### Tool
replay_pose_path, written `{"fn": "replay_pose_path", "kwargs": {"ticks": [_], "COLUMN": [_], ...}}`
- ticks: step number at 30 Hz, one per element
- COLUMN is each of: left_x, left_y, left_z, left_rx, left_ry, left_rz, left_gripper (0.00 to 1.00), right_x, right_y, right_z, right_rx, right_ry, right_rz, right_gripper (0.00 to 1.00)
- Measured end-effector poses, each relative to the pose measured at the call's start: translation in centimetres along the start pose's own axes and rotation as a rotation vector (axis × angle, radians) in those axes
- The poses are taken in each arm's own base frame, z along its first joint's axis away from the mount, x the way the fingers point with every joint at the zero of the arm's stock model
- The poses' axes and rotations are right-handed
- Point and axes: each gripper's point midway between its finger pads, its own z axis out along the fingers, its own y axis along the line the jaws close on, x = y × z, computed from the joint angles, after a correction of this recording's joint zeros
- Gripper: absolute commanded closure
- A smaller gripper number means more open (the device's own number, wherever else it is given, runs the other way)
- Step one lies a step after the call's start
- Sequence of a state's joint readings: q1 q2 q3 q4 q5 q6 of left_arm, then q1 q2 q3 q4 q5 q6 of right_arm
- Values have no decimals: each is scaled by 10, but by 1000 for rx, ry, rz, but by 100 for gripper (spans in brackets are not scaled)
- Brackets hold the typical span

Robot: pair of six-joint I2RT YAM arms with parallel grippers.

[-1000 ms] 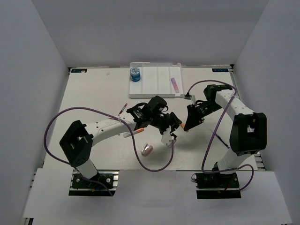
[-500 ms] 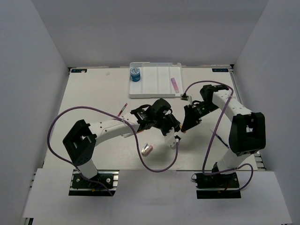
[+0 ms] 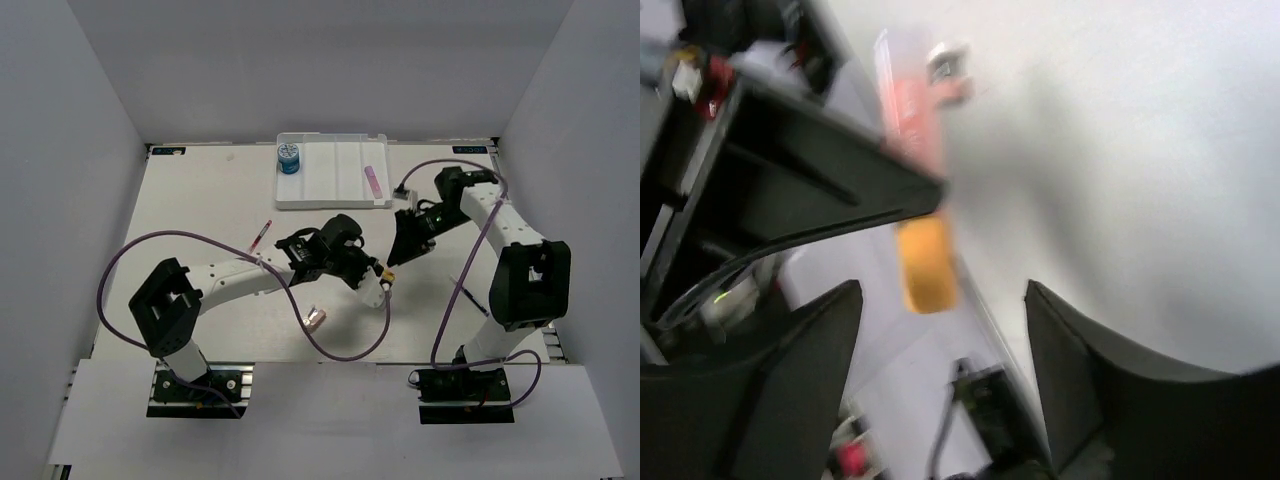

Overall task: Sort the stationery into containers
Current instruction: Place the pen in the storage box.

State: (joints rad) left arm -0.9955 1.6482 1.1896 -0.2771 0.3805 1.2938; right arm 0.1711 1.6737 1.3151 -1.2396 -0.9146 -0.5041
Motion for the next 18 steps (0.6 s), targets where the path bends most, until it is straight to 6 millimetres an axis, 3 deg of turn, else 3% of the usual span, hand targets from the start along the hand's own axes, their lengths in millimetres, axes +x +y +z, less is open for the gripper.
{"fn": "replay_pose_path", "kwargs": {"ticks": [2,4,5,7,9,11,13,15,18], "left_x": [2,1,1,3,11,26,51,86,149], "left_y": [0,6,17,43,81,115,151,186,211], "left_z": [-3,-5,-6,-7,-5,-2,5,10,13], "left_rx": [-5,-14,-33,-83,-164,-231,-318,-435,-629], "left_ry": [10,14,14,20,5,-1,-10,-26,-20], "left_rz": [-94,-227,-316,-463,-638,-814,-993,-1183,-1416], "left_gripper": [100,100,100,100,100,100,100,97,88], "right_x": [-23,-57,-79,-103,-122,-129,-125,-117,-93], "right_y": [-12,-28,-37,-51,-67,-86,-103,-121,-146], "right_z": [-20,-54,-80,-120,-161,-193,-208,-210,-198], "right_rx": [96,223,305,419,529,628,689,719,730], "right_ry": [-59,-166,-243,-351,-454,-524,-553,-556,-522], "right_rz": [-31,-74,-104,-119,-121,-89,-45,-3,72], "right_gripper": [18,11,11,11,11,11,12,14,14]}}
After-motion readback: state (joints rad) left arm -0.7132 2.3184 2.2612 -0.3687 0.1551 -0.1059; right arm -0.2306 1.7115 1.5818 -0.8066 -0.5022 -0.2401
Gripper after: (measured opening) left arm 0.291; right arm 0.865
